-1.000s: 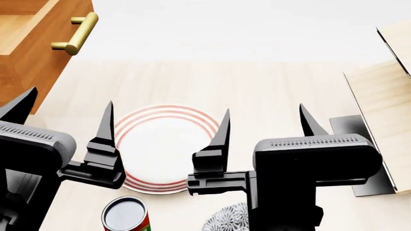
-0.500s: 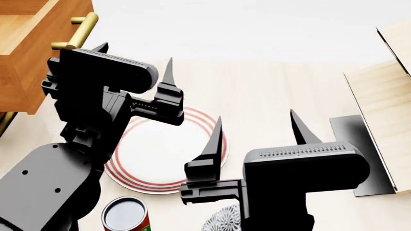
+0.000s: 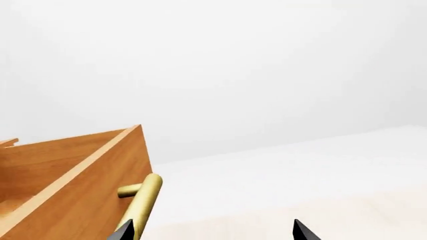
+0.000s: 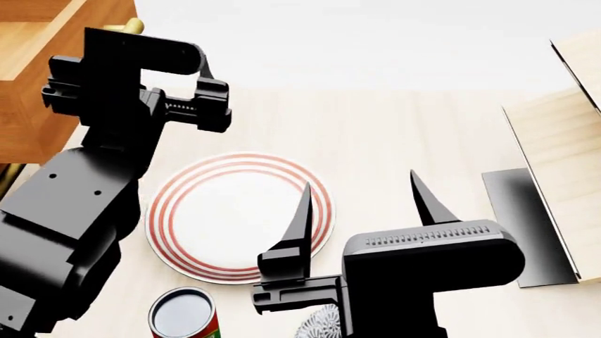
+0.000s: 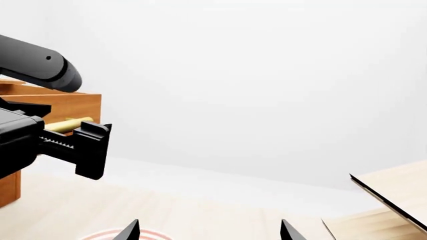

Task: Close the top drawer of the cabinet.

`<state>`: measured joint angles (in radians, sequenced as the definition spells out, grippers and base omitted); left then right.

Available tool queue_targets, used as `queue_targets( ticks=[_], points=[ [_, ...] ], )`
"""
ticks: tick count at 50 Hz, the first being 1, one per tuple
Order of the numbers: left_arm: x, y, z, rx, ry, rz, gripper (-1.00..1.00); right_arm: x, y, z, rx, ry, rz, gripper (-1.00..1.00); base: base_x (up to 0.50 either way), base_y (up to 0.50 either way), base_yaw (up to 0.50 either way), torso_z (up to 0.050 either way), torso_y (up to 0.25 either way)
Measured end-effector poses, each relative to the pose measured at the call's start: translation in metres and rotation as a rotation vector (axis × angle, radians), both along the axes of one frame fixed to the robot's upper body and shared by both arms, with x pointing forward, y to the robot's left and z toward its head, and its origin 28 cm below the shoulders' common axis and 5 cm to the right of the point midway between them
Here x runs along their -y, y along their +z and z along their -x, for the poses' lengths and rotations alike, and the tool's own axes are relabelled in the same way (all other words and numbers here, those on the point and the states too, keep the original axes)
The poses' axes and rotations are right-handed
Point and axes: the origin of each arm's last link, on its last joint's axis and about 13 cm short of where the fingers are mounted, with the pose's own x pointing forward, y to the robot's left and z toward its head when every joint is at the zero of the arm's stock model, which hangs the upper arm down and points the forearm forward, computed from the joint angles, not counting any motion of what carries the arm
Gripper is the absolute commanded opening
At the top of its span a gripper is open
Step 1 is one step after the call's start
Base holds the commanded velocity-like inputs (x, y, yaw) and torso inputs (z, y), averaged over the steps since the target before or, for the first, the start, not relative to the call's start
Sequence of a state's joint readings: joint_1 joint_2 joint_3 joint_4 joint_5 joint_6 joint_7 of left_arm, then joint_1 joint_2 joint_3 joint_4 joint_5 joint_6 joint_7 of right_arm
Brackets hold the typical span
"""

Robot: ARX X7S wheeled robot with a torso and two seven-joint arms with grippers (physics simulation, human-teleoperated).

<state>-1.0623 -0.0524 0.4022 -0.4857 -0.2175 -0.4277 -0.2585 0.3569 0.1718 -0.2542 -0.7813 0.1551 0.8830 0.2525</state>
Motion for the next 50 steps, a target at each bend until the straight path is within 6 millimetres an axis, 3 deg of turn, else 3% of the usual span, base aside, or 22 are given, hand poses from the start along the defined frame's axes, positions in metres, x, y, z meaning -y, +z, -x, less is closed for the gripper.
queue_targets(
  ticks=[5,12,20,32,50],
  points=[
    [-0.017,0.001,-0.008,-0.011,0.071,0.031,1.00,0.000,-0.002,-0.001,-0.003,-0.001,0.000,1.00,0.00,0.00,0.00,0.000,0.000],
    [-0.082,0.004,-0.014,-0.028,0.293,0.077,1.00,-0.003,-0.006,-0.005,-0.015,0.001,0.005,1.00,0.00,0.00,0.00,0.000,0.000],
    [-0.123,0.006,-0.011,-0.034,0.431,0.103,1.00,-0.004,-0.008,-0.008,-0.023,0.005,0.009,1.00,0.00,0.00,0.00,0.000,0.000],
    [-0.148,0.007,-0.007,-0.035,0.513,0.122,1.00,-0.006,-0.012,-0.010,-0.031,0.009,0.012,1.00,0.00,0.00,0.00,0.000,0.000],
    [-0.158,0.007,-0.006,-0.036,0.551,0.124,1.00,-0.007,-0.016,-0.011,-0.040,0.013,0.013,1.00,0.00,0.00,0.00,0.000,0.001]
  ],
)
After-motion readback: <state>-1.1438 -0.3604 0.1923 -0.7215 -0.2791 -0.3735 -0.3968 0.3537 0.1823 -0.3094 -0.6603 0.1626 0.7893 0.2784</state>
